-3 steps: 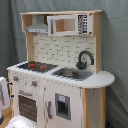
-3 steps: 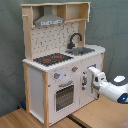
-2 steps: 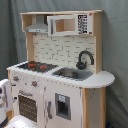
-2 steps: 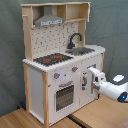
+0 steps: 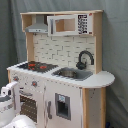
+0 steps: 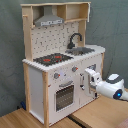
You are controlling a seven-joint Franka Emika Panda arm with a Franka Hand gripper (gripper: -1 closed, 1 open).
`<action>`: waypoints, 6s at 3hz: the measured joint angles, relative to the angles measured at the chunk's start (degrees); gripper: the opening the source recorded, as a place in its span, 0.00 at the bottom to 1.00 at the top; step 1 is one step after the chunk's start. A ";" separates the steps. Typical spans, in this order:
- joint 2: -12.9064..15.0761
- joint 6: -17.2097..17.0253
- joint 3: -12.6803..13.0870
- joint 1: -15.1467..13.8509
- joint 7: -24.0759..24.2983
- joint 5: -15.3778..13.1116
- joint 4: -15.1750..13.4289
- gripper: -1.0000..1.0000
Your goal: Play with the kitchen
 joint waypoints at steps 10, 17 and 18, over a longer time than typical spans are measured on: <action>2.06 -12.38 5.24 -5.38 1.58 0.13 12.34 0.00; 5.28 -44.16 8.18 1.17 -1.52 1.19 23.45 1.00; 6.31 -49.76 8.20 3.95 -2.96 1.53 23.45 1.00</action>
